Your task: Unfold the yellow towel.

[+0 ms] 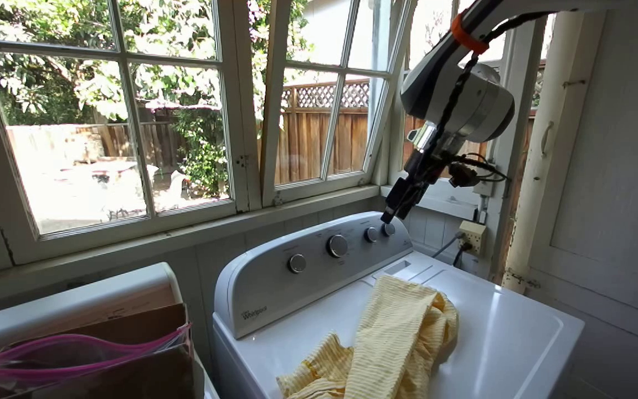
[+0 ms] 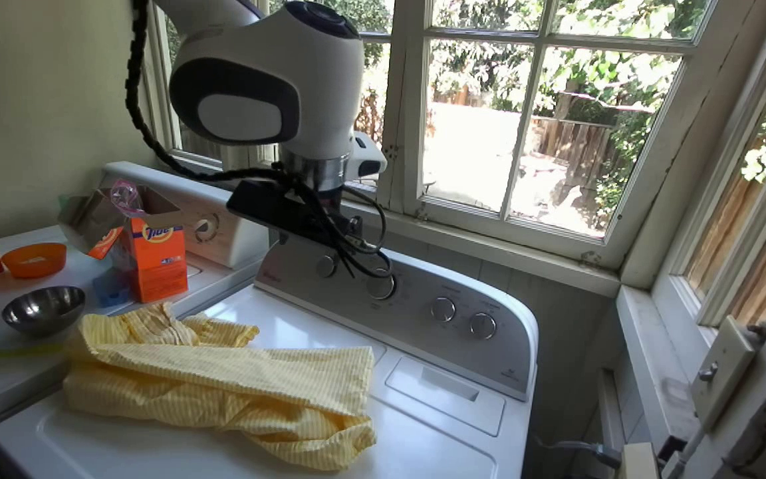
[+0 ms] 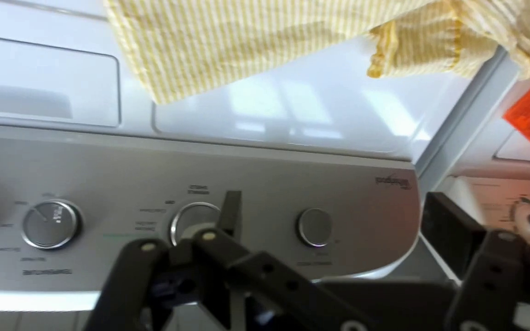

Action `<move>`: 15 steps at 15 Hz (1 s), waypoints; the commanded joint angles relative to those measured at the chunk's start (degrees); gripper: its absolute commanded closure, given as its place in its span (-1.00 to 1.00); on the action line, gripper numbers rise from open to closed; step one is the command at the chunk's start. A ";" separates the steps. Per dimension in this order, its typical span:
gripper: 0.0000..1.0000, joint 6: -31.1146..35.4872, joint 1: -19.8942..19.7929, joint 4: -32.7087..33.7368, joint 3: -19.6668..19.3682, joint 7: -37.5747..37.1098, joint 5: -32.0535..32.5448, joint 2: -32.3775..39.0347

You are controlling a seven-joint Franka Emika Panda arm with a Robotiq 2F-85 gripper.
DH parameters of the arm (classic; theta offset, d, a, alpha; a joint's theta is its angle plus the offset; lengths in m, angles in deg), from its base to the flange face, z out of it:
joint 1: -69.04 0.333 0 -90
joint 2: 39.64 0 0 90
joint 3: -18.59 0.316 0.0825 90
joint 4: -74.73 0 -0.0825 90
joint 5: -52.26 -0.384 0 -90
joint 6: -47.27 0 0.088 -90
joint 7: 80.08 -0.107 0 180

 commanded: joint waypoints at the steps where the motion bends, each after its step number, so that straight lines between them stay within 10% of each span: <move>1: -1.00 11.27 -0.13 -1.71 -0.04 -10.04 6.11 2.91; 7: -1.00 25.84 -1.50 -7.33 -3.11 -32.92 23.20 7.24; 13: -1.00 24.60 -1.42 -6.60 -3.09 -30.83 21.28 7.38; 15: -1.00 21.00 1.11 -5.21 -8.16 -44.15 30.05 10.11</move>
